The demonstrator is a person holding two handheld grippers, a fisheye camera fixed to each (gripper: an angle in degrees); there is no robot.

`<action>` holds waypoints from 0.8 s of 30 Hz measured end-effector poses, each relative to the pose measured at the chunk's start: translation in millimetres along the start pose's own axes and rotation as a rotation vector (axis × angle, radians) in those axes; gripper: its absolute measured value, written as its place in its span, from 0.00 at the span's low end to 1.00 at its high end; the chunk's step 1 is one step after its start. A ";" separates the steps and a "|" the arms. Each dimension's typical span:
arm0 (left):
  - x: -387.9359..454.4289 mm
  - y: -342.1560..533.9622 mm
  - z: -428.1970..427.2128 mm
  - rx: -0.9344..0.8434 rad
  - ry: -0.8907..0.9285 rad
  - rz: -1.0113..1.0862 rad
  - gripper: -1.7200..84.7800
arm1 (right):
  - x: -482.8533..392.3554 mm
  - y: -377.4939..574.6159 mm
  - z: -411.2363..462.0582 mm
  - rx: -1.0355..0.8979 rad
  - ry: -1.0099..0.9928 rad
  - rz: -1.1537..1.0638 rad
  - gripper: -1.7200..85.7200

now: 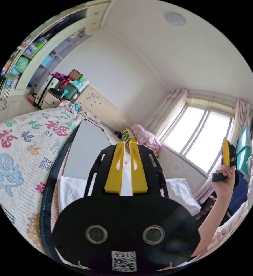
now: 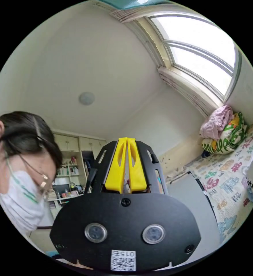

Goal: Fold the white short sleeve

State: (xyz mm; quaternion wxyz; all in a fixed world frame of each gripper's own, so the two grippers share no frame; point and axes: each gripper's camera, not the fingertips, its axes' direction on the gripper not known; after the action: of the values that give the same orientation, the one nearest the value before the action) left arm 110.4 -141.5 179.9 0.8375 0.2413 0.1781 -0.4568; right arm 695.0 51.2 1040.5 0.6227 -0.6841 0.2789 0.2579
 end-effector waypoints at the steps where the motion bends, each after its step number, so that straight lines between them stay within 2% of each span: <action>1: 2.6 -1.7 8.4 -0.024 -0.034 0.021 0.11 | 29.5 9.6 48.8 -0.120 0.038 0.017 0.03; 5: -24.3 0.4 55.3 -0.117 -0.152 -0.017 0.15 | 160.3 98.0 208.1 -0.603 0.133 0.264 0.07; 7: -51.3 6.1 71.9 -0.137 -0.208 -0.080 0.15 | 199.3 137.1 248.9 -0.717 0.206 0.334 0.08; 11: -131.9 36.6 115.4 -0.227 -0.345 -0.279 0.15 | 233.0 189.1 329.6 -0.946 0.347 0.277 0.09; 14: -167.6 57.7 153.8 -0.332 -0.365 -0.360 0.15 | 250.1 217.4 376.6 -1.052 0.396 0.268 0.10; 18: -169.9 66.2 208.4 -0.433 -0.374 -0.325 0.15 | 268.1 237.9 425.4 -1.157 0.405 0.307 0.11; 24: -168.1 70.6 236.5 -0.434 -0.460 -0.297 0.11 | 265.4 233.4 476.2 -1.167 0.407 0.297 0.11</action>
State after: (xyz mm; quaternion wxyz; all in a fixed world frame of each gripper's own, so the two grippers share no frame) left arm 101.6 -128.5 478.1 0.8120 -0.0801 0.1106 -0.5675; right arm 717.2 493.2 645.9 0.0394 -0.9003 0.2969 0.3158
